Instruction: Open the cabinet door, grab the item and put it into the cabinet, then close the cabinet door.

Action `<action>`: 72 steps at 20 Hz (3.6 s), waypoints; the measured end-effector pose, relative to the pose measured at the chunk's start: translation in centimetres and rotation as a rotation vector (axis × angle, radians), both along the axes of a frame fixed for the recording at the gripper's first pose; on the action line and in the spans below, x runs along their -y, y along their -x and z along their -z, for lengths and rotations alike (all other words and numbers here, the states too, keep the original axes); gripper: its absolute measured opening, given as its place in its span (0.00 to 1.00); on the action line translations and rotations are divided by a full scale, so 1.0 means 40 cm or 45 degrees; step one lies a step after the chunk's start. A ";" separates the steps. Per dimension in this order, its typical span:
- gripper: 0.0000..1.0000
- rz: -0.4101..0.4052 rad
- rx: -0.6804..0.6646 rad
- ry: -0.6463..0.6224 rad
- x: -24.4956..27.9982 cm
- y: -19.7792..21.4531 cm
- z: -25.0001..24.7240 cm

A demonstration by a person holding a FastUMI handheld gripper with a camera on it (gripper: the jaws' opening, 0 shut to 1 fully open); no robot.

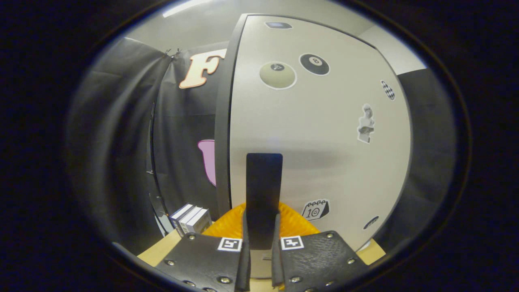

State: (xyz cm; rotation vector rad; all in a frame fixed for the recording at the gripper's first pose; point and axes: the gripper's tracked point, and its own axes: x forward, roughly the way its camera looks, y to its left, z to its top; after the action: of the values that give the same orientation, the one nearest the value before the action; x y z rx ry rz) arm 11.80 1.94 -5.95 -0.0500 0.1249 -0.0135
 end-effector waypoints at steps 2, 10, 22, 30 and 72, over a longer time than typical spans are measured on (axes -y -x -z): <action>0.21 -0.017 -0.008 0.016 0.000 0.012 0.000; 0.20 -0.056 -0.039 0.032 0.004 0.092 -0.015; 0.20 -0.131 -0.059 -0.001 0.058 0.215 -0.025; 0.20 -0.167 -0.066 -0.031 0.112 0.292 -0.035; 0.44 0.505 -0.147 -0.137 0.771 0.706 0.029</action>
State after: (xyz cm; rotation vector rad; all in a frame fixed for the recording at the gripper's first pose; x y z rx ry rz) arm -16.44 -28.89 -7.13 0.0820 0.2494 -0.4003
